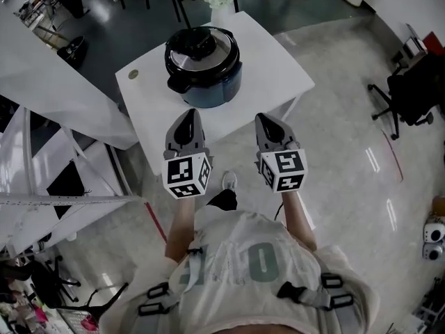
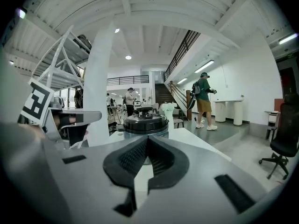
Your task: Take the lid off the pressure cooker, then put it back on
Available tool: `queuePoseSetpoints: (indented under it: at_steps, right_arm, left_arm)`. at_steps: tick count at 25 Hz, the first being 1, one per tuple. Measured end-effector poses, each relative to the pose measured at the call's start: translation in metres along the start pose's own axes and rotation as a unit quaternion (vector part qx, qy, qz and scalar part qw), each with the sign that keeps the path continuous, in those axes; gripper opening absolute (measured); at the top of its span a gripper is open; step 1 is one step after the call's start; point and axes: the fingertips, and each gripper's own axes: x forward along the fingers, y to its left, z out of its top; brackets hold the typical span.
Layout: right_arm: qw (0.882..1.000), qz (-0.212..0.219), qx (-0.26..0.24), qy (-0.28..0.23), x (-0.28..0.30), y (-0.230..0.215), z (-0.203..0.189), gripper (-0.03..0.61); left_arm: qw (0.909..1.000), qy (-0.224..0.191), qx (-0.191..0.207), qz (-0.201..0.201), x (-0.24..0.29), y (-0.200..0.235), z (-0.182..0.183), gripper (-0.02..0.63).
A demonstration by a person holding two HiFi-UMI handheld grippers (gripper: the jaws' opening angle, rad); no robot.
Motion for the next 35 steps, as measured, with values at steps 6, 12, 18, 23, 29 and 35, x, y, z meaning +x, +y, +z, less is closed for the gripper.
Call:
queuePoseSetpoints:
  at_steps: [6,12,18,23,29,35]
  right_arm:
    - [1.0,0.005,0.003,-0.011,0.092,-0.014,0.023,0.009]
    - [1.0,-0.003,-0.002,-0.015,0.129,-0.031,0.039,0.009]
    - [1.0,-0.004,0.003,-0.021,0.144,-0.04,0.05,0.009]
    - [1.0,0.009,0.006,-0.021,0.142,-0.039,0.049,0.009]
    - [1.0,0.02,0.004,-0.007,0.145,-0.03,0.039,0.009]
    - [0.999,0.028,-0.006,-0.026,0.147,-0.013,0.038,0.009]
  left_arm:
    - [0.9996,-0.019,0.005,0.02,0.067,0.054,0.012,0.018]
    - [0.9991,-0.016,-0.011,0.039,0.101,0.082,0.014,0.017]
    - [0.9986,-0.01,0.004,0.053,0.109,0.091,0.014,0.018]
    - [0.998,-0.014,0.006,0.062,0.111,0.087,0.018,0.017]
    - [0.9978,-0.011,0.001,0.066,0.108,0.089,0.013,0.018]
    - [0.9976,-0.031,-0.015,0.06,0.101,0.089,0.011,0.018]
